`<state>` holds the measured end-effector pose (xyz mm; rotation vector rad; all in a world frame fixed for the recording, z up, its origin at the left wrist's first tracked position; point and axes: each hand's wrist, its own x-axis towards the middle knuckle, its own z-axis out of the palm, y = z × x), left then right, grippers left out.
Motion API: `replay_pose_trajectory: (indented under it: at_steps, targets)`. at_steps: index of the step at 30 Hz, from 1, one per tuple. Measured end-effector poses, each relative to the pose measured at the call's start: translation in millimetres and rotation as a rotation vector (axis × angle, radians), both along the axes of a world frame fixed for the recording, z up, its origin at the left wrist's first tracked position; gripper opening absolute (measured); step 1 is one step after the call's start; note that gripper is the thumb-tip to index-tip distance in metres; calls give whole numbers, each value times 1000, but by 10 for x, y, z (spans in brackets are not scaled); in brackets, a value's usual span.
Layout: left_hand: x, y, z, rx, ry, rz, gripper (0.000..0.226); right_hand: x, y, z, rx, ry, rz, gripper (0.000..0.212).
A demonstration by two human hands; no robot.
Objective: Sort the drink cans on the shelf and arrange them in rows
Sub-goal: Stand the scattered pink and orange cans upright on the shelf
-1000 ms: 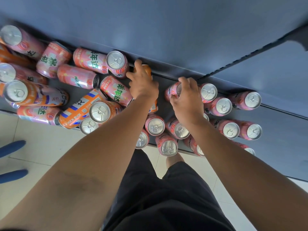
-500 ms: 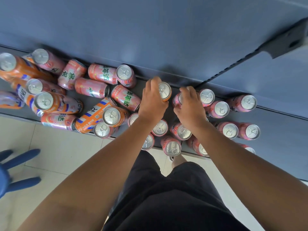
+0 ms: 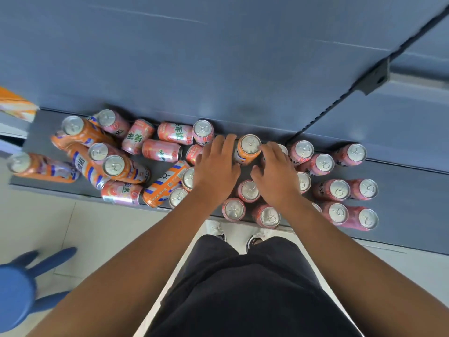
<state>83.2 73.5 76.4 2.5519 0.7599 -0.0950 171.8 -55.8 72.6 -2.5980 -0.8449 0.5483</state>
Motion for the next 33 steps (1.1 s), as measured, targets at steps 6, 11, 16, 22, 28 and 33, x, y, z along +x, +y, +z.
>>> replay_pose_trajectory:
  at_steps: [6,11,16,22,28,33]
  targets:
    - [-581,106,192,187,91,121,57,-176,242,206,80,14,153,42]
    - [-1071,27,259,222,139,275,55,-220,330,255,90,93,283,35]
    - [-1378,-46,232,238,293,307,58,-243,407,267,77,192,305,34]
    - [-1430,151,115,295,386,239,56,-268,652,190,43,335,271,47]
    - [-1441,610,-184,266,414,98,62,-294,999,-19,-87,383,163,44]
    - [-1595,950,-578,191,544,-104,82,-277,1220,-280,-195,477,12,51]
